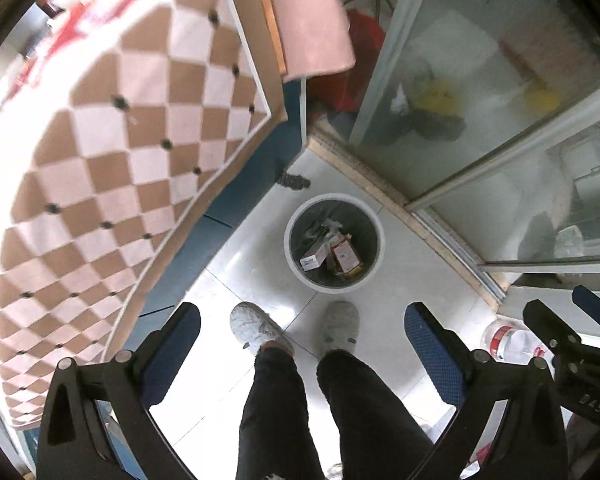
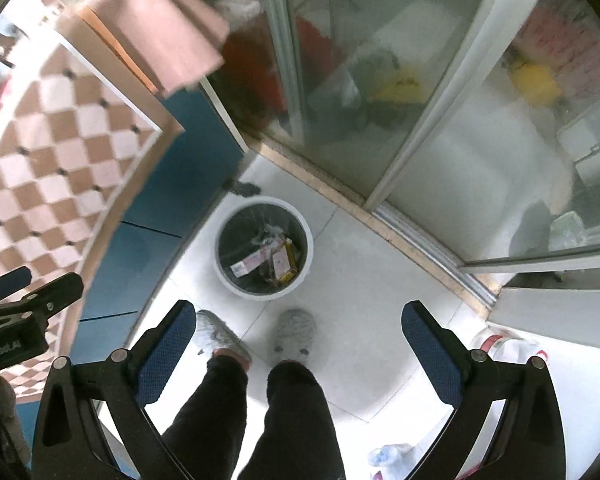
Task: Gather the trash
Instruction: 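Swing both tools back up toward the counter, then grasp the grey-green sachet with the left gripper while the right grasps the red wrapper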
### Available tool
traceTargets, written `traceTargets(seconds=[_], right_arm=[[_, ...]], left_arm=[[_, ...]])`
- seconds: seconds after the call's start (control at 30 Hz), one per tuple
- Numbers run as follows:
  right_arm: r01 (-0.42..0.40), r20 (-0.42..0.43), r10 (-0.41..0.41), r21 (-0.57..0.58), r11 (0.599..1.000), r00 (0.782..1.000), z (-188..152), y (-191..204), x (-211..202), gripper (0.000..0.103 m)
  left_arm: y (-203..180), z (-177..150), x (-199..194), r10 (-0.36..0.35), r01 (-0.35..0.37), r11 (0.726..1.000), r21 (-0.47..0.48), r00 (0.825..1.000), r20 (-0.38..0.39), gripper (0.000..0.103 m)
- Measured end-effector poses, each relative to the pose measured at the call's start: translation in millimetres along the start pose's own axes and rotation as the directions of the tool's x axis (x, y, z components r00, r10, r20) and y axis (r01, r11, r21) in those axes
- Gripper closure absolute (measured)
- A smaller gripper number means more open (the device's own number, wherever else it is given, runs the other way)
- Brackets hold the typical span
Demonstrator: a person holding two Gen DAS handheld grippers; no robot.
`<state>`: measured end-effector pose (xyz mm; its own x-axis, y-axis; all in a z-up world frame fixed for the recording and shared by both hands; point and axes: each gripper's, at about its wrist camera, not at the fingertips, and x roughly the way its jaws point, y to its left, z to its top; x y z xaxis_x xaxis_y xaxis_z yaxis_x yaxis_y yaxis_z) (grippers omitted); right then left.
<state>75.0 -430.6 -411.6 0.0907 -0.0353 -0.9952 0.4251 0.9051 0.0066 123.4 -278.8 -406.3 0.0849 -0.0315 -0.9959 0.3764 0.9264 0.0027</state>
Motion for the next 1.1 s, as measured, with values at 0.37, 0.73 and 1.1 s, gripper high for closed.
traceTargets(seconds=[0.37, 0.73, 1.1], right_arm=[[-0.034, 0.059, 0.034, -0.009, 0.999, 0.998, 2, -5, -127, 0.0], [-0.275, 0.024, 0.276, -0.05, 0.96, 0.961, 75, 69, -135, 0.0], [-0.405, -0.06, 0.405, -0.273, 0.873, 0.912, 186, 360, -121, 0.0]], left_arm=[[3, -9, -88, -0.007, 0.008, 1.0, -0.016, 0.999, 0.039, 0.0], [121, 47, -156, 0.089, -0.034, 0.97, -0.239, 0.97, 0.227, 0.0], [435, 62, -144, 0.284, -0.146, 0.743, -0.653, 0.952, 0.111, 0.0]])
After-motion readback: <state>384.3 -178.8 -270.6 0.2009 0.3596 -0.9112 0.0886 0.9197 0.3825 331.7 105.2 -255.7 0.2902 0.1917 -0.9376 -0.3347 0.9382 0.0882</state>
